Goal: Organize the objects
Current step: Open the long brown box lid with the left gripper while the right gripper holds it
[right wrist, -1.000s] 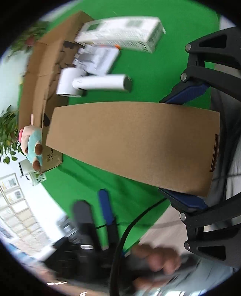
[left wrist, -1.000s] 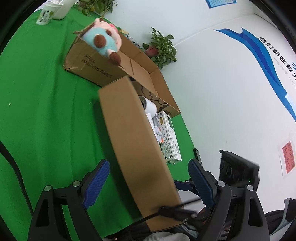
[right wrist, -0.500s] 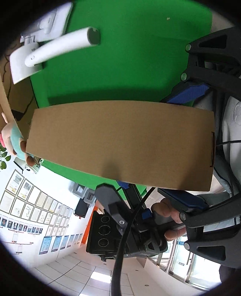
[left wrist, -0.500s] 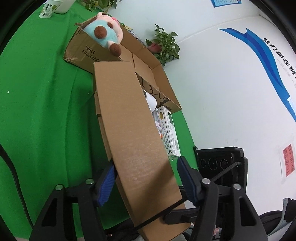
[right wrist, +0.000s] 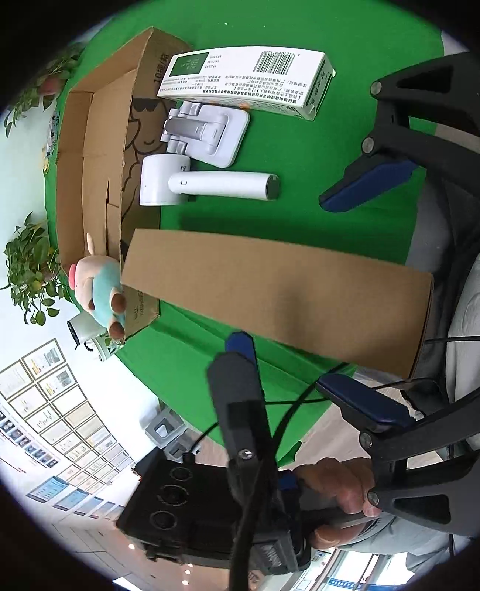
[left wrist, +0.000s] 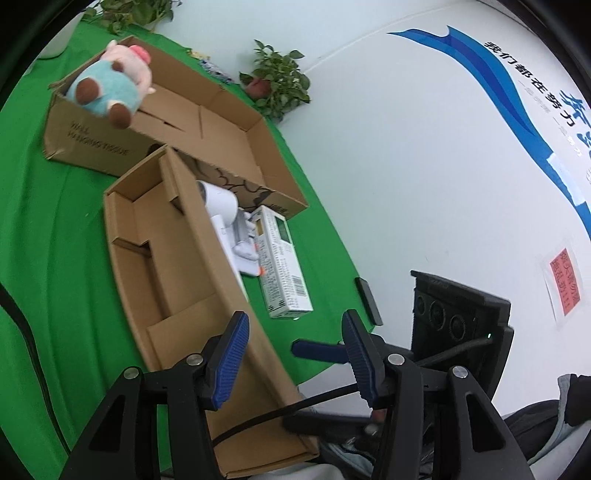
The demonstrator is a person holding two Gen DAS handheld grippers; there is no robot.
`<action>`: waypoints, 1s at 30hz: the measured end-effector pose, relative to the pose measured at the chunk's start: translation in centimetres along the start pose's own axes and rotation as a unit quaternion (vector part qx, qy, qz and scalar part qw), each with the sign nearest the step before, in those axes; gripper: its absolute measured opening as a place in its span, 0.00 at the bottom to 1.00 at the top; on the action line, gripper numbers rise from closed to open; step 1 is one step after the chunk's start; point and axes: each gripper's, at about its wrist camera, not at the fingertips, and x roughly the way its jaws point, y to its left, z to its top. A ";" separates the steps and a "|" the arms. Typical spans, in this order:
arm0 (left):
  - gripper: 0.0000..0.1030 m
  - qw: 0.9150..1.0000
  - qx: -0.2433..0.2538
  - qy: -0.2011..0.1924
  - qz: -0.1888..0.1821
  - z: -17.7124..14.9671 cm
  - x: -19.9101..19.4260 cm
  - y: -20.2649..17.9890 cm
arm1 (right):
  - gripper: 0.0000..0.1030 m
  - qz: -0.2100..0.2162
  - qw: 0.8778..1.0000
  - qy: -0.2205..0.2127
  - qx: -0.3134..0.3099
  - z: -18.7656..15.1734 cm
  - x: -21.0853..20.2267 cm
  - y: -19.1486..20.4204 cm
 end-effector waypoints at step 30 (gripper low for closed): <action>0.51 0.989 0.004 0.019 0.146 -1.2 0.7 2.8 | 0.44 -0.026 0.999 0.023 -0.019 -1.7 1.6 0.2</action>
